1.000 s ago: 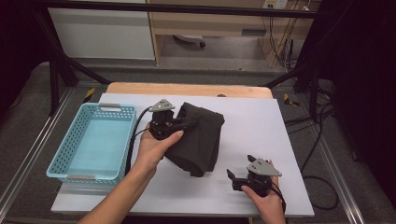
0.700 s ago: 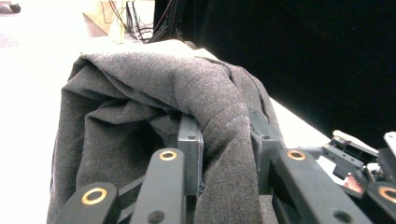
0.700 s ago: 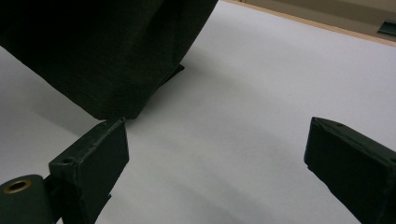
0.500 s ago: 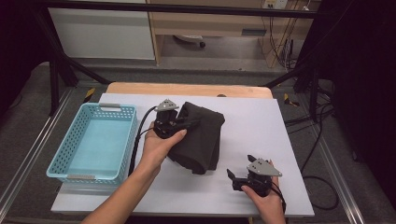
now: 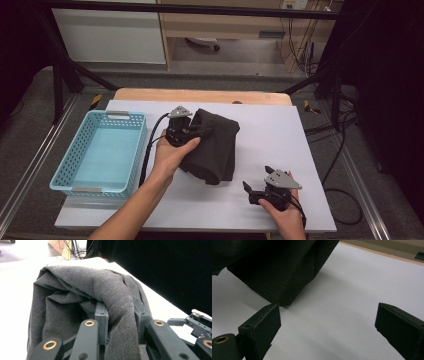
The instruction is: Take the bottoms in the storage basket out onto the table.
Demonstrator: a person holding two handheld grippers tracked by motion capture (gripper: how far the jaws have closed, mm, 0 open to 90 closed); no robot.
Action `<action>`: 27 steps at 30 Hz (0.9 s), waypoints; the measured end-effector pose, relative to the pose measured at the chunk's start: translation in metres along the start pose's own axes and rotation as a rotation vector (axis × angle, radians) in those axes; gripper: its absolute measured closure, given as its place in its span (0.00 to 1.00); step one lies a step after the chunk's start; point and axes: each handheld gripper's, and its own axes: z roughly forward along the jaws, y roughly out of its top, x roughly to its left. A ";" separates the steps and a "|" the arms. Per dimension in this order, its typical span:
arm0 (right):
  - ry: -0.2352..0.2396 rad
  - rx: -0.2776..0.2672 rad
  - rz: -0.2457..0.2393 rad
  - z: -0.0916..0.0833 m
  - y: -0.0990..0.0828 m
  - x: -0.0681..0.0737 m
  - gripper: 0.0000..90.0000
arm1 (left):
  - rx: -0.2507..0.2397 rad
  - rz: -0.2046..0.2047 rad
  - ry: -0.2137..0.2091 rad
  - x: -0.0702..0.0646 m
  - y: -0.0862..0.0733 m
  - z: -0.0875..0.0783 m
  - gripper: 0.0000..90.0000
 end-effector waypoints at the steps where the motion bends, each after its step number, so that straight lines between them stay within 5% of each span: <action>1: -0.001 0.001 -0.003 0.000 0.000 0.000 0.08 | 0.001 -0.001 0.002 0.000 0.000 0.001 0.78; 27: 0.006 -0.003 0.000 -0.001 0.001 0.000 0.08 | 0.037 0.004 0.030 0.008 -0.008 0.023 0.77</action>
